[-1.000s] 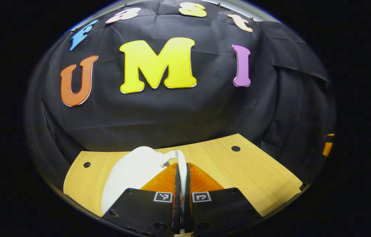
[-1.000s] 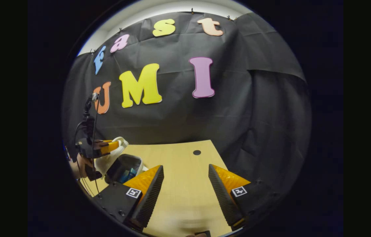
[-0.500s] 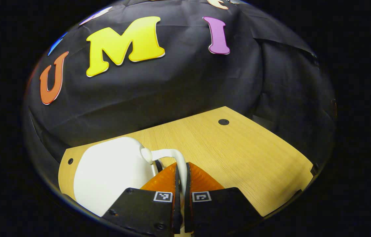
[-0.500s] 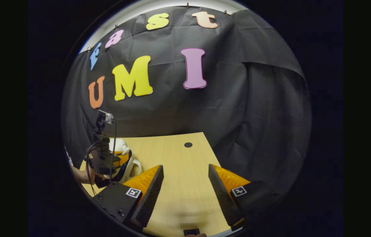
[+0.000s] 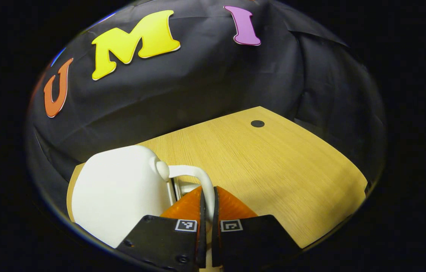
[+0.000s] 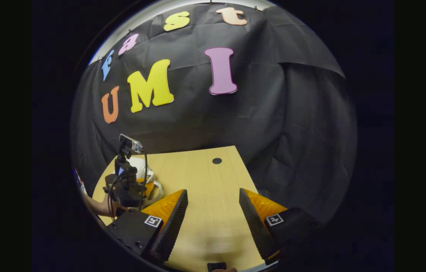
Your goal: First open the suitcase, pack the skin care products into it, and then close the suitcase.
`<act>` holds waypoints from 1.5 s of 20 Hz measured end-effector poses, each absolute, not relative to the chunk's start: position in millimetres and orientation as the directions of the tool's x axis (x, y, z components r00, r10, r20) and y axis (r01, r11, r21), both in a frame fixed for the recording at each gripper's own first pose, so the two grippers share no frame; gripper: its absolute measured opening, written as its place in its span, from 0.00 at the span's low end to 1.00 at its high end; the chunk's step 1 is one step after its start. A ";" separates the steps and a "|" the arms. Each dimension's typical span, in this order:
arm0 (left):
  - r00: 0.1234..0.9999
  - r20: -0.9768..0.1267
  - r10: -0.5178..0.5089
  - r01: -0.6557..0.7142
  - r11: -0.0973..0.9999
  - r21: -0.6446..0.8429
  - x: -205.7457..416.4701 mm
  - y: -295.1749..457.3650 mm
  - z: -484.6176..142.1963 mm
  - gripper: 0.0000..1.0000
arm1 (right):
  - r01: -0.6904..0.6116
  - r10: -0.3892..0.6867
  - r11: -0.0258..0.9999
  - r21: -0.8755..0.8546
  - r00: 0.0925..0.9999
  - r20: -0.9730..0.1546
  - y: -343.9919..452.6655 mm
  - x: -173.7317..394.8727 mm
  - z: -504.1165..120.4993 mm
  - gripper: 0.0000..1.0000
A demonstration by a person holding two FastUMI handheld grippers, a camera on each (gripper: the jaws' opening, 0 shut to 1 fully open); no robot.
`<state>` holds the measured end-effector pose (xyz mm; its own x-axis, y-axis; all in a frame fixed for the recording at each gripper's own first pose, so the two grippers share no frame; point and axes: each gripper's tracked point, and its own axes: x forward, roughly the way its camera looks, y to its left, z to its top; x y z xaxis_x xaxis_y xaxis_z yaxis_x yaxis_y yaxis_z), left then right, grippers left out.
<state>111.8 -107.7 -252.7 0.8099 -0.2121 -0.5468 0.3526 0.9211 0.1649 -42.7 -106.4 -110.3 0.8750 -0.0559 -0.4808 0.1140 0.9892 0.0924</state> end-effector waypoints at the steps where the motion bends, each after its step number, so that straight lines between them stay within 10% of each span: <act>1: 0.808 -0.551 -0.209 0.349 0.923 0.163 111.6 -109.2 -255.9 0.10 | 0.102 -0.045 0.990 0.093 0.875 -0.482 -106.1 -39.8 -113.5 0.80; 7: 0.773 -0.601 -0.201 0.341 0.932 0.126 102.9 -123.6 -277.0 0.33 | 0.064 0.000 0.991 0.116 0.878 -0.479 -103.4 -25.2 -123.9 0.81; 11: 0.778 -0.582 -0.238 0.360 0.927 0.102 91.7 -142.3 -255.2 1.00 | 0.060 -0.013 0.994 0.092 0.894 -0.449 -100.1 -17.0 -110.2 0.81; 30: 0.998 0.054 -0.009 0.008 1.000 0.004 59.3 15.9 52.7 0.98 | -0.005 0.004 1.000 0.014 1.000 0.006 40.0 73.1 42.8 0.81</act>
